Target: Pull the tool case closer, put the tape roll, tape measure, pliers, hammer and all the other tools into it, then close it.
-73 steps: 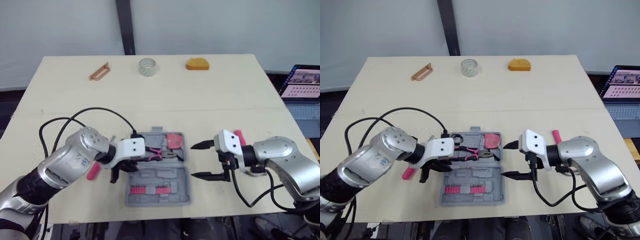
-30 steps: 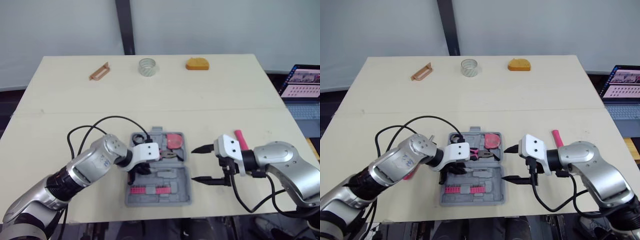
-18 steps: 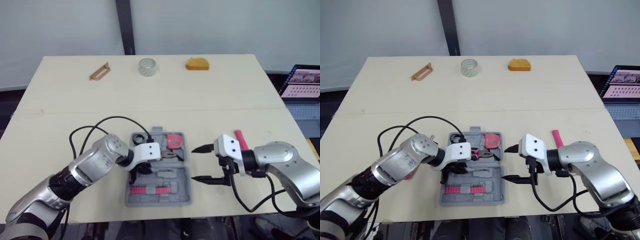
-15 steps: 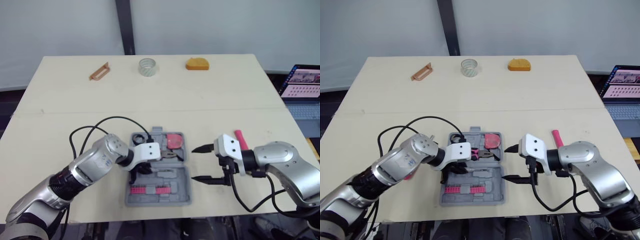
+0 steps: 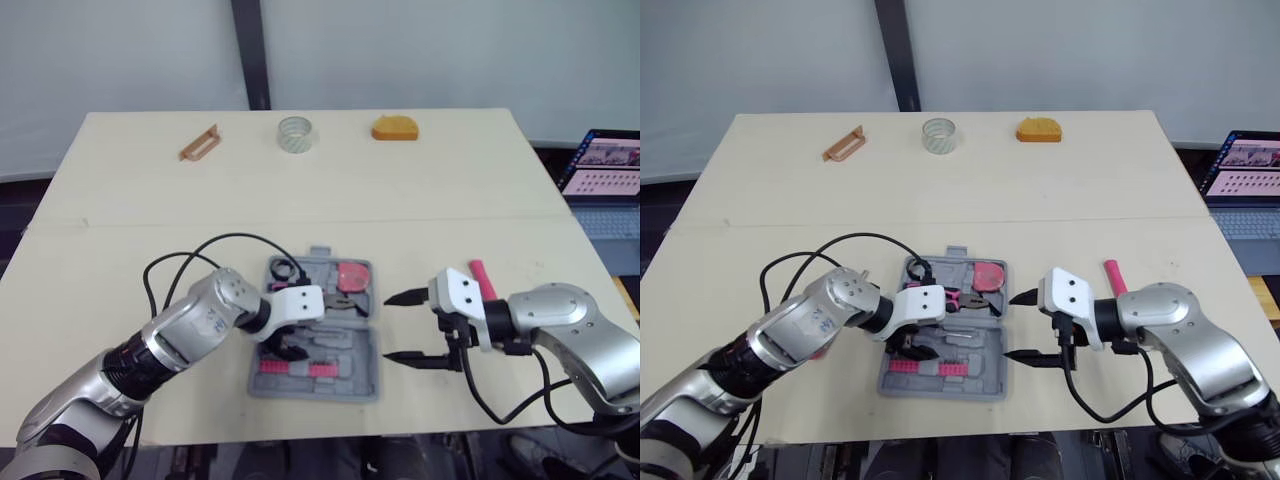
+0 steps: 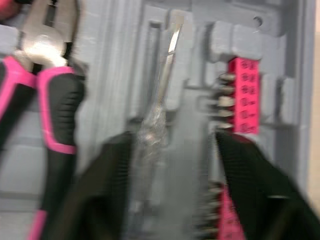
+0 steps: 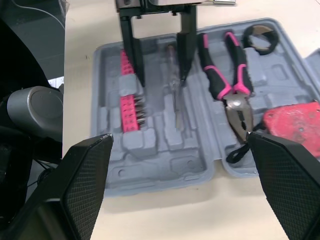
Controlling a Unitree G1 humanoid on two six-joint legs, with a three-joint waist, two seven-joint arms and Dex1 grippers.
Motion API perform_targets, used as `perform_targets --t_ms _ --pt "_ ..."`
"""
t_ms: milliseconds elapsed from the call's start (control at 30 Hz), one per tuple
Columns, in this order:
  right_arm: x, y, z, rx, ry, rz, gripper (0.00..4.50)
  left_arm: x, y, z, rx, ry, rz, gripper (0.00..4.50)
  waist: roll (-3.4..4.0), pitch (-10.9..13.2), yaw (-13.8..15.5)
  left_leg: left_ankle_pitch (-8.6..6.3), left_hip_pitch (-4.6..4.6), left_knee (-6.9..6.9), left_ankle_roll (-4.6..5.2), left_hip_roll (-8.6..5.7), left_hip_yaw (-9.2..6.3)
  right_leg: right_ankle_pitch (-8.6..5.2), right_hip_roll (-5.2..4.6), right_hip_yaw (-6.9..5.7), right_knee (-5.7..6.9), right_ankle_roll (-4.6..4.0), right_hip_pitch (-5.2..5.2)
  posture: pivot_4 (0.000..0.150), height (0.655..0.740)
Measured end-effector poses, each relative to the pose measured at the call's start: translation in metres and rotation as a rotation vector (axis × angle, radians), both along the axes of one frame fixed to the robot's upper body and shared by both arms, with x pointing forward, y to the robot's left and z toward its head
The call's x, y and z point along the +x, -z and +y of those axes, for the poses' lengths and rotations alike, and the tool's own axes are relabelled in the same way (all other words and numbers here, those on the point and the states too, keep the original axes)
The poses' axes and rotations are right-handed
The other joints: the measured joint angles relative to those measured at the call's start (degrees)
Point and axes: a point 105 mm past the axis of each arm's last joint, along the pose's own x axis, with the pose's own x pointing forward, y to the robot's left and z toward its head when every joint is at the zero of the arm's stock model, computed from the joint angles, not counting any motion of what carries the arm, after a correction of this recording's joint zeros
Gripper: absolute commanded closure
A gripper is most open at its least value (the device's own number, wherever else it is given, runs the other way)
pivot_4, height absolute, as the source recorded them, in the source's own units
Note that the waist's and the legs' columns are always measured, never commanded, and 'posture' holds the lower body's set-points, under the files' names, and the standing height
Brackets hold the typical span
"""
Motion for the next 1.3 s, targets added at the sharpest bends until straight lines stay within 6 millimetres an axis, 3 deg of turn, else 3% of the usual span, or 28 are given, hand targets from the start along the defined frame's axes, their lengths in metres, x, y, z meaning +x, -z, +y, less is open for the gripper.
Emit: perform_targets --t_ms 500,633,833,933,1133,1167,1300 --pt "-0.005 -0.002 0.002 0.031 -0.006 0.029 0.0 -0.008 -0.024 0.0 -0.031 -0.022 0.004 0.03 0.0 0.0 -0.1 0.0 0.0 0.0 0.0 0.0 -0.01 0.0 0.0 0.0 0.0 0.0 0.0 0.15 0.74" --pt "-0.004 -0.003 0.002 0.031 -0.007 0.026 0.0 0.001 -0.035 0.012 -0.042 -0.053 -0.029 0.03 0.0 0.0 0.0 0.0 0.0 0.0 0.0 0.0 -0.02 0.0 0.0 0.0 0.0 0.0 0.0 0.15 0.74" --pt "-0.002 -0.004 0.002 0.033 -0.005 0.02 0.0 0.019 -0.044 0.026 -0.232 -0.012 -0.125 0.03 0.0 0.0 -0.2 0.0 0.01 -0.01 0.0 0.0 -0.02 0.0 0.0 -0.02 0.0 0.0 0.0 0.15 0.74" --pt "-0.001 -0.004 0.0 0.033 0.002 0.022 0.0 0.019 -0.034 0.033 -0.308 0.003 -0.105 1.32 0.0 0.0 -0.2 0.0 0.01 -0.01 0.0 0.0 -0.02 0.0 0.0 -0.03 0.0 0.0 0.0 0.15 0.74" --pt "0.001 -0.006 0.001 0.036 0.003 0.015 0.0 0.014 -0.029 0.026 -0.413 0.062 -0.096 4.19 0.0 0.0 -0.2 0.0 0.02 0.01 0.0 0.0 -0.02 0.01 0.0 -0.02 0.0 0.02 0.03 0.15 0.74" --pt "0.001 -0.005 0.001 0.038 0.007 0.014 0.0 0.014 -0.025 0.025 -0.427 0.064 -0.092 4.4 0.0 0.0 -0.2 0.0 0.03 0.0 0.0 0.0 -0.02 0.01 0.0 -0.02 0.01 0.02 0.03 0.15 0.74" --pt "0.002 -0.005 0.001 0.042 0.016 0.011 0.0 0.014 -0.019 0.024 -0.442 0.065 -0.085 4.4 0.0 0.0 -0.2 0.0 0.02 0.0 0.0 0.0 -0.02 0.01 0.0 -0.03 0.0 0.02 0.03 0.15 0.74"
